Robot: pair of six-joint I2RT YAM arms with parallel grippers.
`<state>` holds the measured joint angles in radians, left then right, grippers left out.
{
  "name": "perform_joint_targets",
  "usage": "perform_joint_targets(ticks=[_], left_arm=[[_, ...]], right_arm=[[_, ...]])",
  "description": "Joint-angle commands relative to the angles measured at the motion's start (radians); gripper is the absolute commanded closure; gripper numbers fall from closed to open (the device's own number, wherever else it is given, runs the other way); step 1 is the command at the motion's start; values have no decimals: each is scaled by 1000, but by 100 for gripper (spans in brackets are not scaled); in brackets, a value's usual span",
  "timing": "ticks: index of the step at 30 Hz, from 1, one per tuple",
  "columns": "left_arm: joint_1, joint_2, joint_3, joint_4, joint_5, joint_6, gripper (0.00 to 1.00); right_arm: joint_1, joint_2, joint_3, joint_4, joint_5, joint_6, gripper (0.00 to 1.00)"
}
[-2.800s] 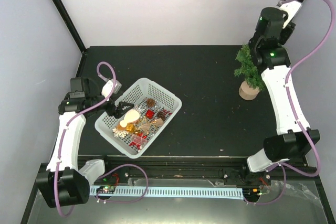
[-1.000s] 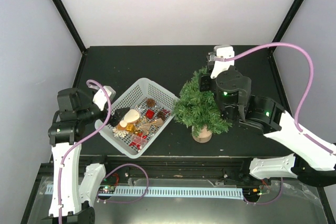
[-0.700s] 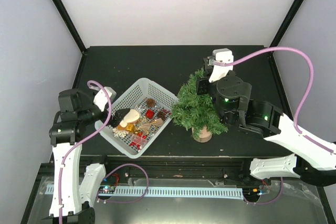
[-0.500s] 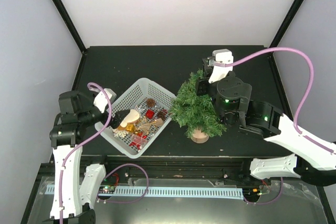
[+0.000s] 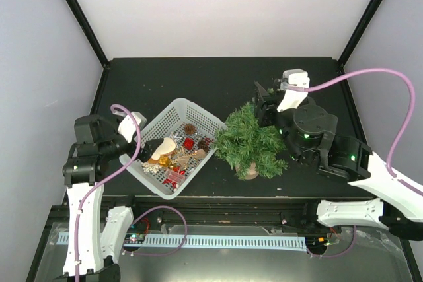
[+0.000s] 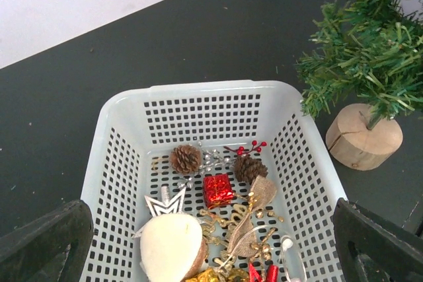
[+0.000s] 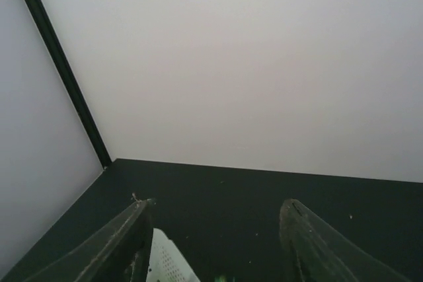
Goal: Decorate the small christmas tree
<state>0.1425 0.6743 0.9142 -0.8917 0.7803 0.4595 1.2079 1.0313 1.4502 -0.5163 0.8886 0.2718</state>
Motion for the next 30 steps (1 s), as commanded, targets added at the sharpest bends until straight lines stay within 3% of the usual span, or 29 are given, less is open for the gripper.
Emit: perform_joint_targets(ticks=[1, 8, 13, 20, 25, 30], left_arm=[[-3, 14, 47, -38, -34, 20, 1], [-4, 8, 109, -109, -70, 40, 1], [-4, 18, 198, -203, -119, 56, 1], [-4, 25, 304, -357, -164, 76, 1], [-5, 37, 358, -430, -174, 103, 1], [-4, 30, 311, -434, -187, 135, 1]], right_arm=[[8, -57, -17, -3, -39, 26, 41], [8, -105, 73, -58, -121, 8, 28], [8, -137, 157, -163, -160, 51, 29], [8, -119, 209, -454, -176, 164, 48], [8, -198, 99, -615, -141, 322, 78], [8, -235, -34, -847, -115, 544, 89]])
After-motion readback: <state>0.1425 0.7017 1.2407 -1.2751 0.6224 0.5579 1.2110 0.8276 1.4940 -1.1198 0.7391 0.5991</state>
